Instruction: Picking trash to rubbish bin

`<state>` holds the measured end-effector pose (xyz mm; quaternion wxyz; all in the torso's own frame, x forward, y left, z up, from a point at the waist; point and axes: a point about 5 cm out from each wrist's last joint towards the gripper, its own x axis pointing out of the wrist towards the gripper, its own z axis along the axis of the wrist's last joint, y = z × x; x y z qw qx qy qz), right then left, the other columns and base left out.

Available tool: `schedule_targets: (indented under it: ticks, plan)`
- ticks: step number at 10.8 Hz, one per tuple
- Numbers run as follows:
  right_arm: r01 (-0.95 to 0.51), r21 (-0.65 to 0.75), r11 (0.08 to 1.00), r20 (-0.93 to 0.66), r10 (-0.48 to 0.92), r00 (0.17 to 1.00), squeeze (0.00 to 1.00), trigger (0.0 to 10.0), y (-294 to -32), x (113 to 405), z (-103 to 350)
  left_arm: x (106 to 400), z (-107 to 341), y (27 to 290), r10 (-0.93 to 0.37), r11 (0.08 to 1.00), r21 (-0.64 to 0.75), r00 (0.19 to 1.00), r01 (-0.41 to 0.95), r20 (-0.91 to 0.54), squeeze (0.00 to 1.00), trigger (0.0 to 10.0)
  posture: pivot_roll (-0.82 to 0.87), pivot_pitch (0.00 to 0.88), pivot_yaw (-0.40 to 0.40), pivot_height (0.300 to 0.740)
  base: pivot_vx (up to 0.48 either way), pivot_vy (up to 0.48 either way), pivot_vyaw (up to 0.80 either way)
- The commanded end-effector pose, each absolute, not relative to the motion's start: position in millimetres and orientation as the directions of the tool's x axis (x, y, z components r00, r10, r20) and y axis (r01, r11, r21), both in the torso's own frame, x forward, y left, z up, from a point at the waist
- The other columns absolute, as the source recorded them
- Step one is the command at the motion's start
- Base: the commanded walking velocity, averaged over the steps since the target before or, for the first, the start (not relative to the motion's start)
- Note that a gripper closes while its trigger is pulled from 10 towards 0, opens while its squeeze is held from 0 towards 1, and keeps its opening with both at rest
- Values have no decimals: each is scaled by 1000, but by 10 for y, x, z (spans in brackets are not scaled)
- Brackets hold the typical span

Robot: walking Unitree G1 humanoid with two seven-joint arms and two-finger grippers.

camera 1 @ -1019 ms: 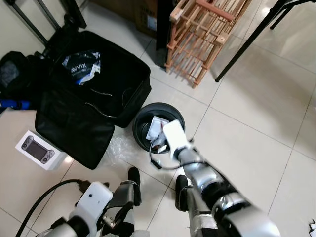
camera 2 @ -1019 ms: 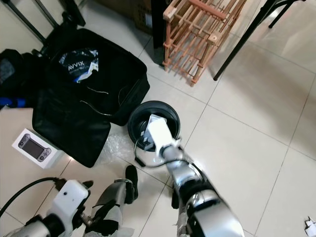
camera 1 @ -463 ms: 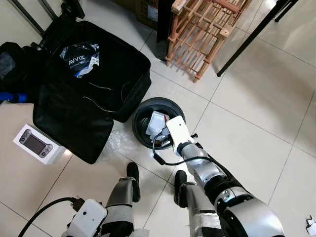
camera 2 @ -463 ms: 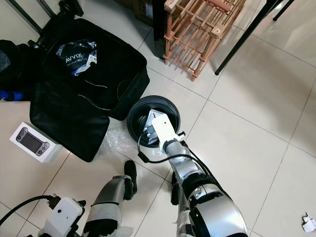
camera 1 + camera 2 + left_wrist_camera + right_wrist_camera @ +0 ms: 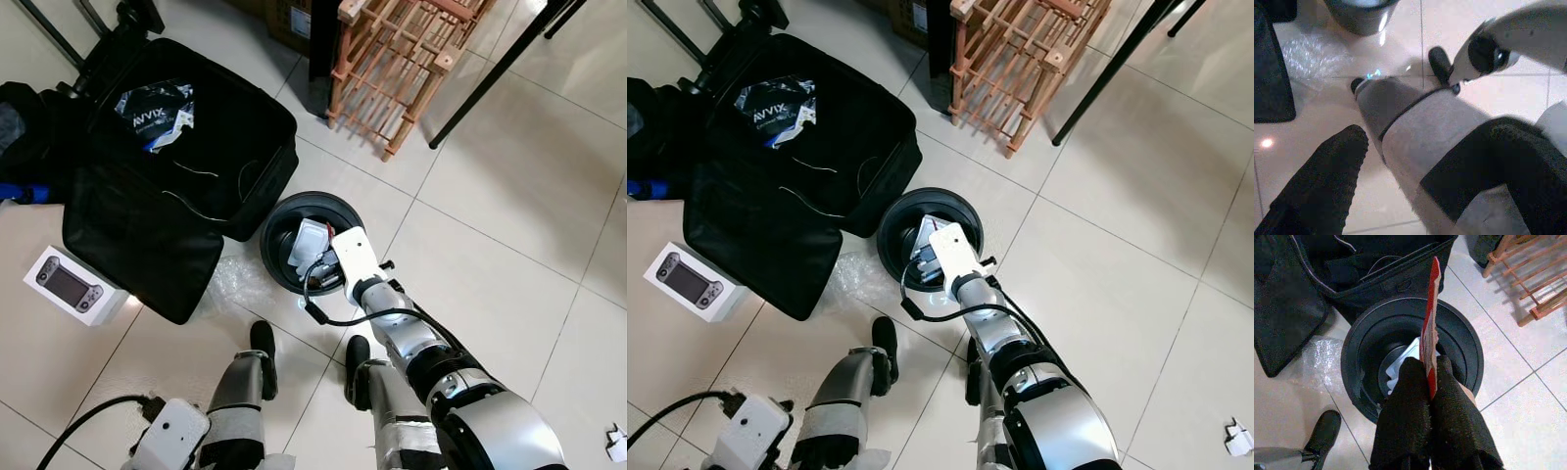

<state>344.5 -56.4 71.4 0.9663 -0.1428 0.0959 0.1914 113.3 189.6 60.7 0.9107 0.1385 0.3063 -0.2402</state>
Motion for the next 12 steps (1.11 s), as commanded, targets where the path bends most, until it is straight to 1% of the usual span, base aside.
schedule_targets:
  ticks: [1,3,7,8,9,12]
  plan:
    - [-394,-224,892,-286,326,901,0,10000,-604,3347,551,1017,458,1969,-300,866,103,672,490,-677,0,10000,275,643,-7,740,0,0,0]
    - [-389,-229,892,-283,321,904,0,10000,-623,3357,558,1036,420,2004,-265,873,135,689,468,-675,0,10000,267,641,-11,740,0,0,0]
    - [-382,-208,901,-258,326,910,0,10000,-623,3362,581,1021,325,2000,-261,876,138,694,463,-671,0,10000,267,644,-12,740,0,0,0]
    - [-394,-180,901,-251,345,904,0,10000,-595,3354,585,1017,321,2015,-259,876,140,695,461,-671,0,10000,270,646,-12,740,0,0,0]
    - [-434,-130,891,-249,395,884,0,10000,-514,3324,582,1013,320,2034,-255,877,142,696,459,-671,0,10000,273,649,-13,740,0,0,0]
    - [-471,-107,876,-254,434,864,0,10000,-395,3282,569,1000,327,2036,-256,877,145,699,459,-668,0,10000,274,653,-16,740,0,0,0]
